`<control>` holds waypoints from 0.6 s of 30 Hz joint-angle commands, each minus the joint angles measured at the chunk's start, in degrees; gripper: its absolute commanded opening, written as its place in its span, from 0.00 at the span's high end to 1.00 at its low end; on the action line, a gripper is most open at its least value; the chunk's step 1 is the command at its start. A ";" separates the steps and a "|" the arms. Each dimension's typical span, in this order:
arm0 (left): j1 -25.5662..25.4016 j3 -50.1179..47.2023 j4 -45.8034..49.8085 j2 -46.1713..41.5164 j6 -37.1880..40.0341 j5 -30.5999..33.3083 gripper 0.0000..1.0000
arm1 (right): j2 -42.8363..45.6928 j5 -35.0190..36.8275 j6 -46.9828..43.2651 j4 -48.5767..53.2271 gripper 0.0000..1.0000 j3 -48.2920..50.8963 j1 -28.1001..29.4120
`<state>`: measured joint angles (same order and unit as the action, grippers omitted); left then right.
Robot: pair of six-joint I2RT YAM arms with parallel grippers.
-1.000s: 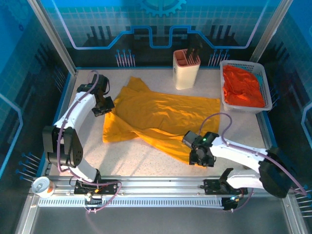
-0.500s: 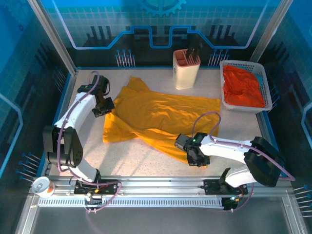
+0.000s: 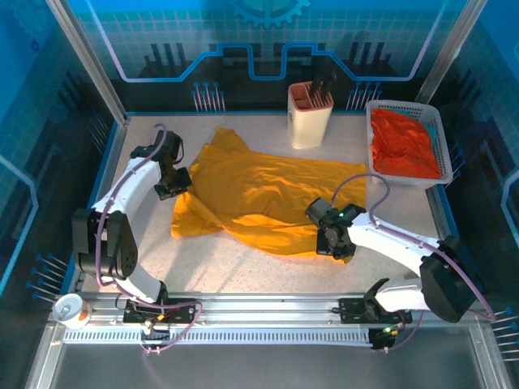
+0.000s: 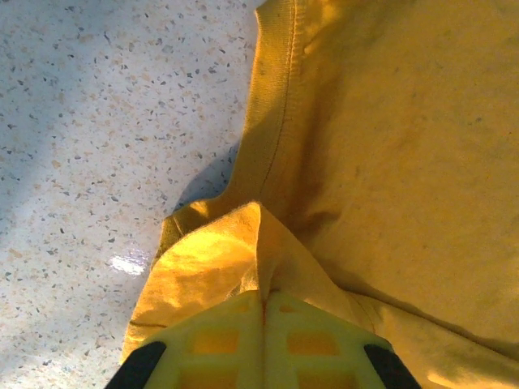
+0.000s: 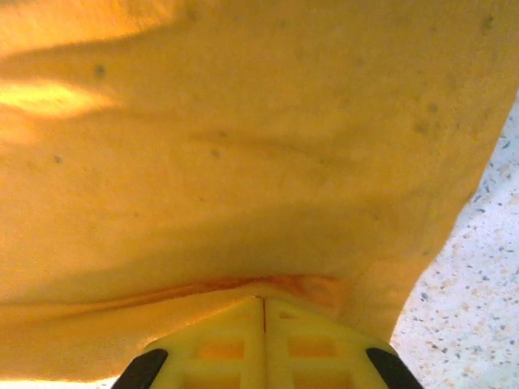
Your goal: Fold and stack the t-shirts
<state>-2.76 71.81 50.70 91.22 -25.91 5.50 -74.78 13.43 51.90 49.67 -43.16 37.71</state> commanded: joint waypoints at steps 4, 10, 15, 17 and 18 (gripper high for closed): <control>0.48 -1.05 -1.47 -0.01 0.59 -2.91 1.00 | 1.39 -3.04 -4.85 1.98 0.35 -3.06 -2.40; 0.31 -0.43 -0.91 0.33 0.87 -4.07 1.00 | 11.08 -3.74 0.31 8.04 0.18 -2.42 -2.14; -0.60 -1.33 -1.48 -0.39 0.29 -4.63 1.00 | 19.91 -9.52 12.15 8.09 0.35 6.25 -1.60; -1.16 -1.74 -1.64 -0.39 0.11 -4.60 1.00 | 21.50 -8.81 15.82 7.96 0.40 9.10 -0.67; -1.36 -2.00 -1.74 -0.44 0.07 -4.63 1.00 | 21.48 -8.77 16.77 7.83 0.41 10.10 -0.62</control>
<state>-3.36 70.96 49.10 91.24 -25.93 2.46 -53.91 6.42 60.69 55.07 -36.14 36.40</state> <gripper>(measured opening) 0.060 0.600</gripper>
